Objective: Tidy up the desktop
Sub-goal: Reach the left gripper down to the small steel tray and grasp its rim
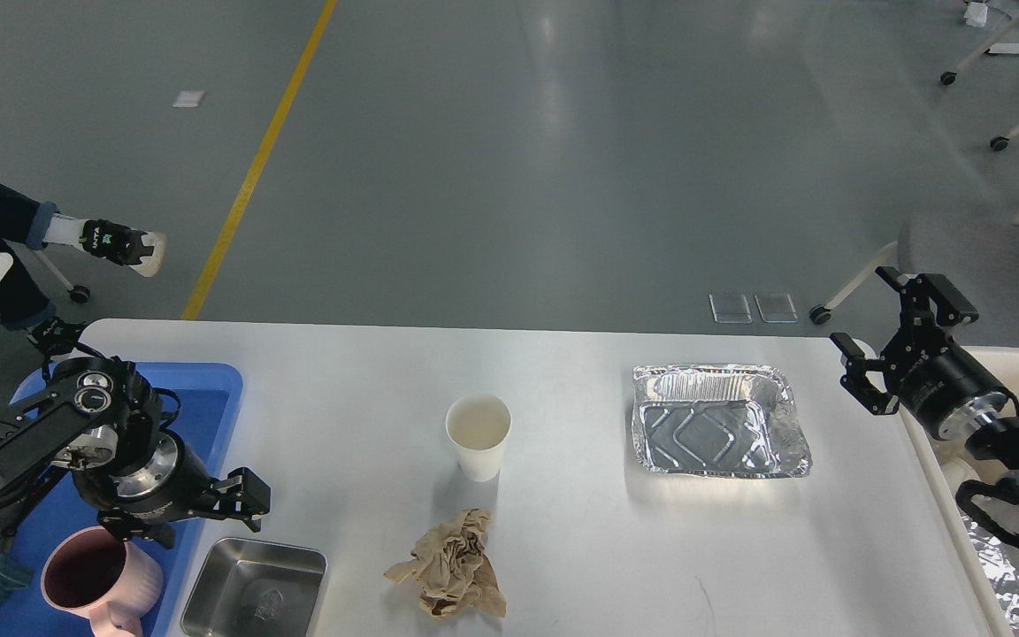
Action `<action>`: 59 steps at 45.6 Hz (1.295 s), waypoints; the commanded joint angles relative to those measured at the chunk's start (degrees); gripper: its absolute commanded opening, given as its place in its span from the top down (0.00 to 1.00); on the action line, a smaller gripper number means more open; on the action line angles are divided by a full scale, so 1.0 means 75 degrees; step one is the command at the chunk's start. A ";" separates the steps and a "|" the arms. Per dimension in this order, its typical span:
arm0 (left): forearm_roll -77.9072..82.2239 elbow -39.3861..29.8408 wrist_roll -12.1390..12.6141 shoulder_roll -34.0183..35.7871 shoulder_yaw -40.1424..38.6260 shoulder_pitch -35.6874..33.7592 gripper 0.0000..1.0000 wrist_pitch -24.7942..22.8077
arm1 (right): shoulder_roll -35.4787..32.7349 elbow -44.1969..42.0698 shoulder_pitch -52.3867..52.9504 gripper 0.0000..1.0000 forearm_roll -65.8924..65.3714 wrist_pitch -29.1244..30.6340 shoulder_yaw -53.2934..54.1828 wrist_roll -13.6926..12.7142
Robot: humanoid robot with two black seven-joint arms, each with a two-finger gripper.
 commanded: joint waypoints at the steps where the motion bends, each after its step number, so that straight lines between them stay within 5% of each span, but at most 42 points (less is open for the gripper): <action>1: 0.0011 -0.0030 0.0000 -0.0013 0.0047 0.0014 0.01 0.0001 | 0.0002 -0.0001 0.0000 0.00 0.0000 0.0000 -0.0001 0.0000; 59: 0.0058 -0.0241 0.0150 -0.0048 0.0458 0.0107 0.01 0.0001 | -0.0244 0.0221 -0.0269 0.00 0.0012 0.0000 0.0292 0.0000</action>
